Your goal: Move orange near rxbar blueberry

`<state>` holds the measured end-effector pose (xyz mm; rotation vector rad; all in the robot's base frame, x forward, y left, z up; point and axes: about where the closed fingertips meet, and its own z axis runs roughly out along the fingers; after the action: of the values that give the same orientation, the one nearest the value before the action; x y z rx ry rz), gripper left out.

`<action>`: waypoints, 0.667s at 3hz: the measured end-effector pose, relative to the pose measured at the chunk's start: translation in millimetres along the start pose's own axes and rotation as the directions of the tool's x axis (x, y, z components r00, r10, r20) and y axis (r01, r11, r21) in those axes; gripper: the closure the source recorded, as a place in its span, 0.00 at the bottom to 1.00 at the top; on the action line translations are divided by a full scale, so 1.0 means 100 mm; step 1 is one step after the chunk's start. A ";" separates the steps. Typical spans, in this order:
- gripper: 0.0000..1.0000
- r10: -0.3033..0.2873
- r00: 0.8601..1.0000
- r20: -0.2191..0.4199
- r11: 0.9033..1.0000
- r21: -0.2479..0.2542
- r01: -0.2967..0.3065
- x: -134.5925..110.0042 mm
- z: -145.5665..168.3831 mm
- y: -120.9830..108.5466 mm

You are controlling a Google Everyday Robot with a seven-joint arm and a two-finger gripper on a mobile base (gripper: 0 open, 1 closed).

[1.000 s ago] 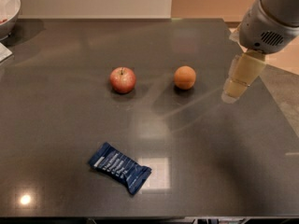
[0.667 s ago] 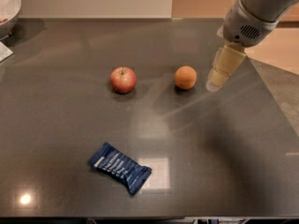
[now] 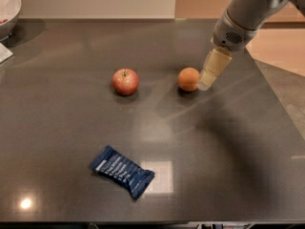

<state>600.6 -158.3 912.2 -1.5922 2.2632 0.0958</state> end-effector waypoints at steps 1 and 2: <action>0.00 0.021 1.000 -0.010 0.999 -0.036 -0.021 0.04 0.24 -0.05; 0.00 0.025 1.000 -0.003 0.997 -0.071 -0.025 0.00 0.43 -0.05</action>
Offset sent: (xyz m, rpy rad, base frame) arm 0.0208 0.0165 -0.0549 0.0475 0.1057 0.0088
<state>616.4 -149.1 873.2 -1.6002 2.3058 0.1837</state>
